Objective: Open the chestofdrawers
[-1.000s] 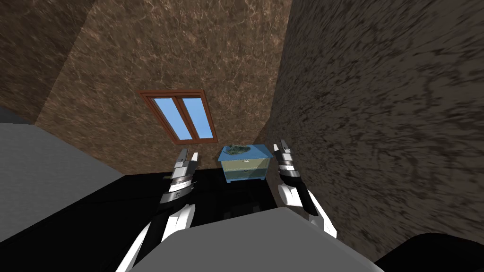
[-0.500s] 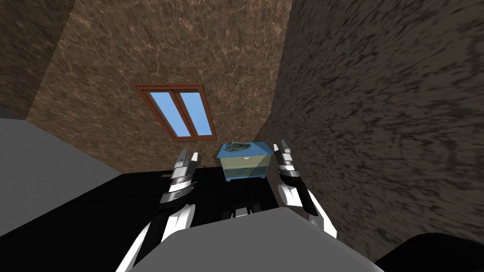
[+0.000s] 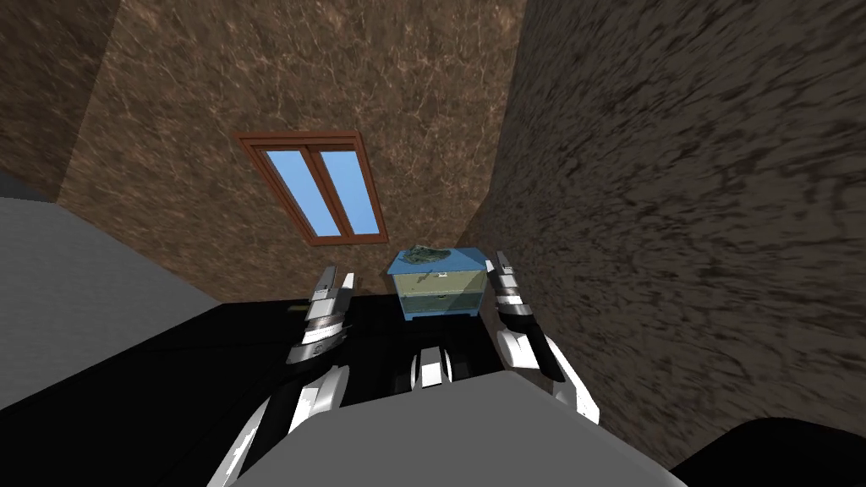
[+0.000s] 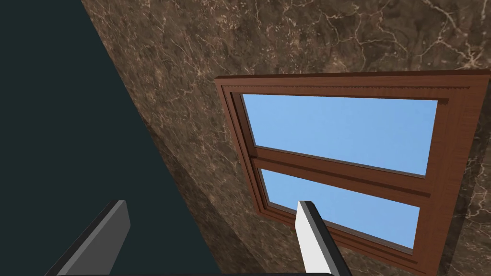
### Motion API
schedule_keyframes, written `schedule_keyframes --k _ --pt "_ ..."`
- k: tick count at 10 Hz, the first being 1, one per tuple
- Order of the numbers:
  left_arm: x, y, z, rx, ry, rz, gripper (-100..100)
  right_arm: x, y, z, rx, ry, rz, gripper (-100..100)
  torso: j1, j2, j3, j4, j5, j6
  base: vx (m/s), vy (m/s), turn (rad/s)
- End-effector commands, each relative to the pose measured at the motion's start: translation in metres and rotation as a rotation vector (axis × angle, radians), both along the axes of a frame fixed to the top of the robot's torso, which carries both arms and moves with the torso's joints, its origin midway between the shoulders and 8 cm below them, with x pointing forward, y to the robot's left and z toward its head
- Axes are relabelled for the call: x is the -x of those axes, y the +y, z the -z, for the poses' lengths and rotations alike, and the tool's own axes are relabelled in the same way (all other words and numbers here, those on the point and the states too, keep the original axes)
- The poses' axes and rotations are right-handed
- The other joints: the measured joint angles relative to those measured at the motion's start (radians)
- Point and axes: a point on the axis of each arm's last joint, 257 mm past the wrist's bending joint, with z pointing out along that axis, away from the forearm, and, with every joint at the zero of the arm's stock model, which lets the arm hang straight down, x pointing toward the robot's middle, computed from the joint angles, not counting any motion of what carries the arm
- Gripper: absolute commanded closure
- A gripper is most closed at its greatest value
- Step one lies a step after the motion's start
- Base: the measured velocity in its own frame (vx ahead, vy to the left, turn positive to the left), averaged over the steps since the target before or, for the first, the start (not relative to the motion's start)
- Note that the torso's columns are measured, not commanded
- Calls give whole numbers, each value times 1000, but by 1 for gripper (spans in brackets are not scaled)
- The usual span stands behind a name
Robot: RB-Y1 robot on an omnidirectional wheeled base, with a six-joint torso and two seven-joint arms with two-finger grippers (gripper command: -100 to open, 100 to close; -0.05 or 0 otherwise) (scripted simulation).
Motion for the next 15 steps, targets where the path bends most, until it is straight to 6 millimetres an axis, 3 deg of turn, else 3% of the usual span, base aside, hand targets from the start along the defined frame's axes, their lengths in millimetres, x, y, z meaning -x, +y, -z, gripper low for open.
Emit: schedule_keyframes --k 1,2,3,5,10,11,13,14,15 --pt "0 0 0 0 0 0 0 -20 9 46 67 148 -15 -100 0 2 -5 3 0 0 32 40 183" --pt "0 0 0 0 0 0 0 -28 14 68 98 211 -20 -100 0 3 -5 4 0 0 49 45 208" --pt "0 0 0 0 0 0 0 -30 13 71 97 226 -17 -100 0 3 -5 4 0 0 41 29 52" --pt "0 0 0 0 0 0 0 -42 22 121 154 364 -27 -100 -1 5 -4 5 -1 0 38 37 216" --pt "0 0 0 0 0 0 0 -49 20 209 249 611 -1 -100 -1 4 -5 4 0 0 40 32 134" --pt "0 0 0 0 0 0 0 -47 24 239 287 684 -6 -100 -1 5 -5 4 0 1 44 35 172" --pt "0 0 0 0 0 0 0 -46 19 249 298 721 11 -100 -1 5 -5 4 0 0 27 21 62" --pt "0 0 0 0 0 0 0 -41 19 283 344 806 13 -100 -2 6 -4 5 0 1 42 26 232" --pt "0 0 0 0 0 0 0 -39 15 290 352 832 27 -100 -1 4 -5 4 0 0 43 28 141"
